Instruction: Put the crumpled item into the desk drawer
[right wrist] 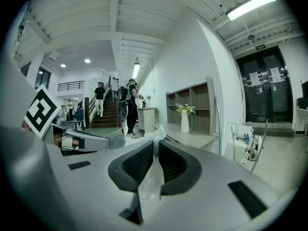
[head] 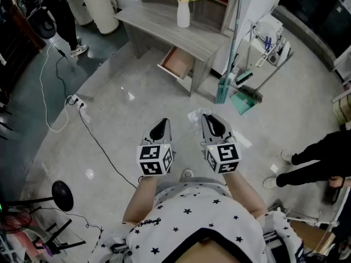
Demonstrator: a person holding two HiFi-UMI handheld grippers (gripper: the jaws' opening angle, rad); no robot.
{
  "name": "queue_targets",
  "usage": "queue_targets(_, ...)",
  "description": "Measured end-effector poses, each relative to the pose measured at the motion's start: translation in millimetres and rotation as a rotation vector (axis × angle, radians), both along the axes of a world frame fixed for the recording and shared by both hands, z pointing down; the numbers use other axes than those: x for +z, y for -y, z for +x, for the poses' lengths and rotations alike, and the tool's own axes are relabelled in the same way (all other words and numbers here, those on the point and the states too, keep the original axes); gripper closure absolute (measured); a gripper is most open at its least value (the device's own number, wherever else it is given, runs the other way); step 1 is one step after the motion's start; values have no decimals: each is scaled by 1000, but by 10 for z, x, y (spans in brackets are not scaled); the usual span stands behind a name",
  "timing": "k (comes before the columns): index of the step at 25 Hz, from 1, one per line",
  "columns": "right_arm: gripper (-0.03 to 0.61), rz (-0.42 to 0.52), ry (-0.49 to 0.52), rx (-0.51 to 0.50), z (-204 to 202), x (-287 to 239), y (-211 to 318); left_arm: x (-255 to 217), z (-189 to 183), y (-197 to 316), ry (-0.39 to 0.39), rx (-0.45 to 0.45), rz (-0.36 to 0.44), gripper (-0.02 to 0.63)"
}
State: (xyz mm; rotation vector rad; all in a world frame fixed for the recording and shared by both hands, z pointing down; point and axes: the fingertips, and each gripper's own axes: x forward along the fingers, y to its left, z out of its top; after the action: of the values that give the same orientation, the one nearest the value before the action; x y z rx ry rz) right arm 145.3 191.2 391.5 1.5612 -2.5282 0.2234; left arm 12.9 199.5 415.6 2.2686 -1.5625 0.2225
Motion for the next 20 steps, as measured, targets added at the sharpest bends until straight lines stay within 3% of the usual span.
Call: queue_targets(20,548,10,-3,-114,-248,33,-186,-16,-140,-382,-46,-109,18,601)
